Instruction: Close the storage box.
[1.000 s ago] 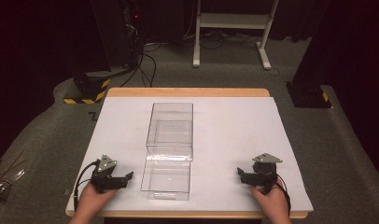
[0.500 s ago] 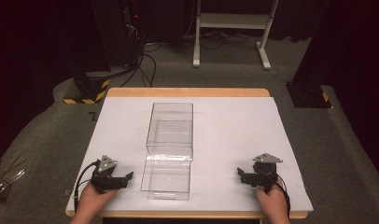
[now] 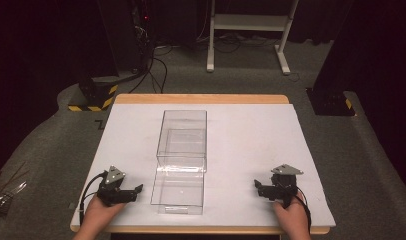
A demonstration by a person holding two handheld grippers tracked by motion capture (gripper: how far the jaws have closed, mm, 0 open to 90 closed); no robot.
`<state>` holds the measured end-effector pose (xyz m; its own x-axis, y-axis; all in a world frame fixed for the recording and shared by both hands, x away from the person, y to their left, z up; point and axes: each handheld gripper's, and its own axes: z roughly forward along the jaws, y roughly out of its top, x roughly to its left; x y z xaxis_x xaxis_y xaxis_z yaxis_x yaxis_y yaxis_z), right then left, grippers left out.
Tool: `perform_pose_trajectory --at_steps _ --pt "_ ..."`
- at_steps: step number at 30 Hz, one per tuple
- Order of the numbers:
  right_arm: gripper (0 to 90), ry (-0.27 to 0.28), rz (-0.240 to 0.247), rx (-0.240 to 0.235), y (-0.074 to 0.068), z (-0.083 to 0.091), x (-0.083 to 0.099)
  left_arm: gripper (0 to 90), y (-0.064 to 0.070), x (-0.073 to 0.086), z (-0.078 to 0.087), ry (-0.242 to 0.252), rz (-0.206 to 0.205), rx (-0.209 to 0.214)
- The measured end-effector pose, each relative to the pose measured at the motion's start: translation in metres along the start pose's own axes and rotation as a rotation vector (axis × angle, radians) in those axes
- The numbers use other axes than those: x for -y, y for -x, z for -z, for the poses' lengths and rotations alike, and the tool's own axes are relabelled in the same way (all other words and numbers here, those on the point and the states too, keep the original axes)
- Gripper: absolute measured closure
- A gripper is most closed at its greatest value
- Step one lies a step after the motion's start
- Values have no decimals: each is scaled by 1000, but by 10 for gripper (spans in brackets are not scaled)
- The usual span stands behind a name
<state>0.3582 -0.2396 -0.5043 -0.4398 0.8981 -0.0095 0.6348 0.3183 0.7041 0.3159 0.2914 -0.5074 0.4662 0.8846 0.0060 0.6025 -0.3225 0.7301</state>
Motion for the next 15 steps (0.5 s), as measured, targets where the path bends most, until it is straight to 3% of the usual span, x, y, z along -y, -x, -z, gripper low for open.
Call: perform_pose_trajectory --at_steps 15 --pt "99 2 -7 -7 1 0 0 151 7 -5 13 68 -33 31"
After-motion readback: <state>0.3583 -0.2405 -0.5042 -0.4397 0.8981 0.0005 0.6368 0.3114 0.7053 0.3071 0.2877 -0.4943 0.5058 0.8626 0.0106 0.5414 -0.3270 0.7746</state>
